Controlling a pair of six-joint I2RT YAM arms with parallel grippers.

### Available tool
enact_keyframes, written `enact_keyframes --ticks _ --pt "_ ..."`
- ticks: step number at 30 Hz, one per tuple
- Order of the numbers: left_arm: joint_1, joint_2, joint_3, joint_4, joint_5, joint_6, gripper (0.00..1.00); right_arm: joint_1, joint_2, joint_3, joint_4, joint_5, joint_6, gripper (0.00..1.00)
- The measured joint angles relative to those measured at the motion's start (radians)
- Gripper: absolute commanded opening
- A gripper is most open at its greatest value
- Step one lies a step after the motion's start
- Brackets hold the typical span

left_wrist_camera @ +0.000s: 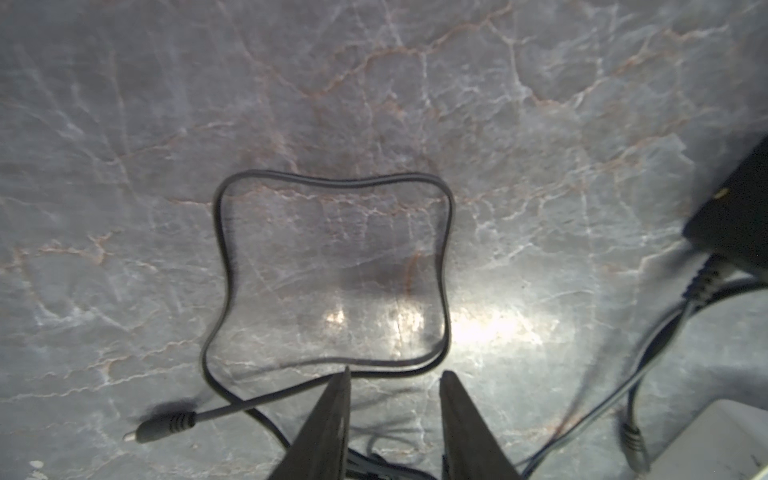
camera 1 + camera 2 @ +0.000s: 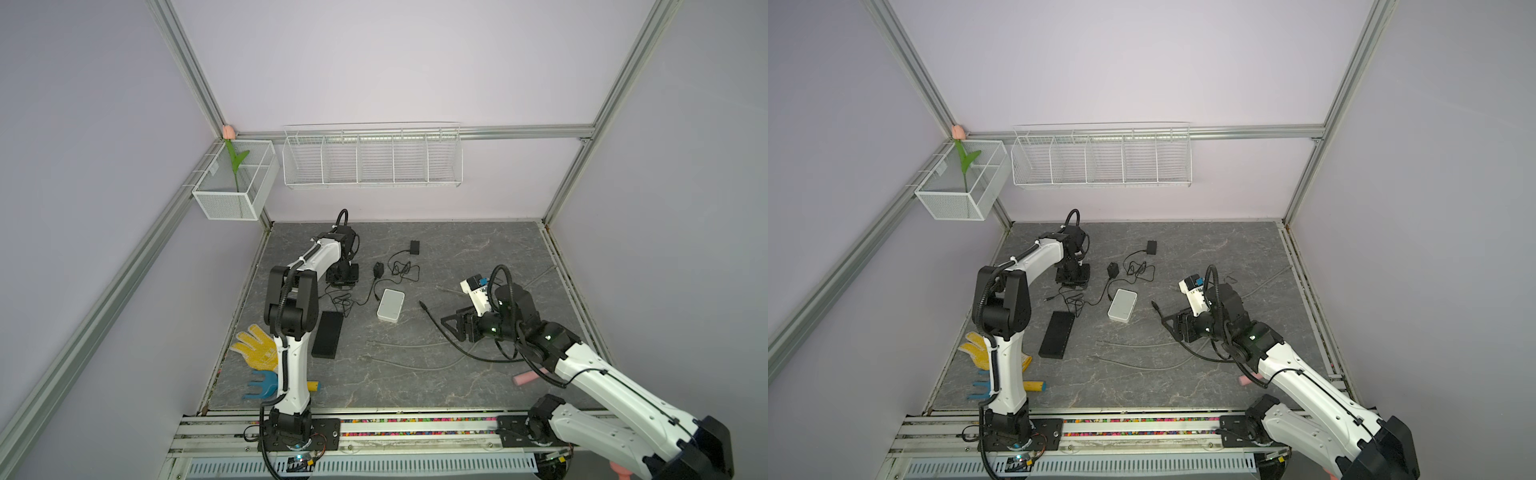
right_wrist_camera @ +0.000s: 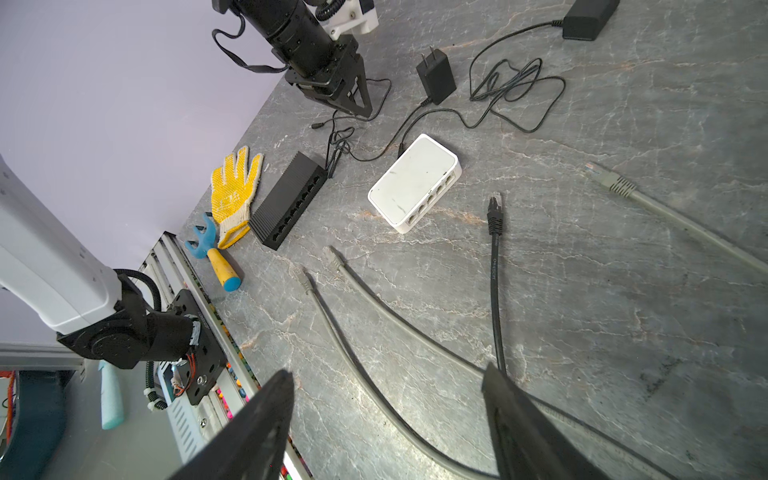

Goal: Insert the plug into the switch port

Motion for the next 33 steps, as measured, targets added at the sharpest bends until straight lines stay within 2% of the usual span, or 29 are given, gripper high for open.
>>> enact_keyframes --ticks 10,17,26,33 --pt "-0.004 0.018 0.000 -0.004 0.008 0.018 0.33 0.000 -0.023 -0.006 -0.001 0.006 -0.003 0.75" --pt "-0.003 0.031 0.017 -0.024 0.008 0.030 0.16 0.000 -0.035 -0.013 -0.006 0.008 -0.004 0.71" --pt "-0.003 0.064 0.074 -0.060 0.011 0.054 0.00 0.000 -0.075 -0.013 -0.015 0.033 -0.004 0.68" --pt "-0.005 0.111 0.200 -0.095 0.015 0.065 0.00 0.000 -0.080 -0.013 -0.027 0.049 -0.002 0.65"
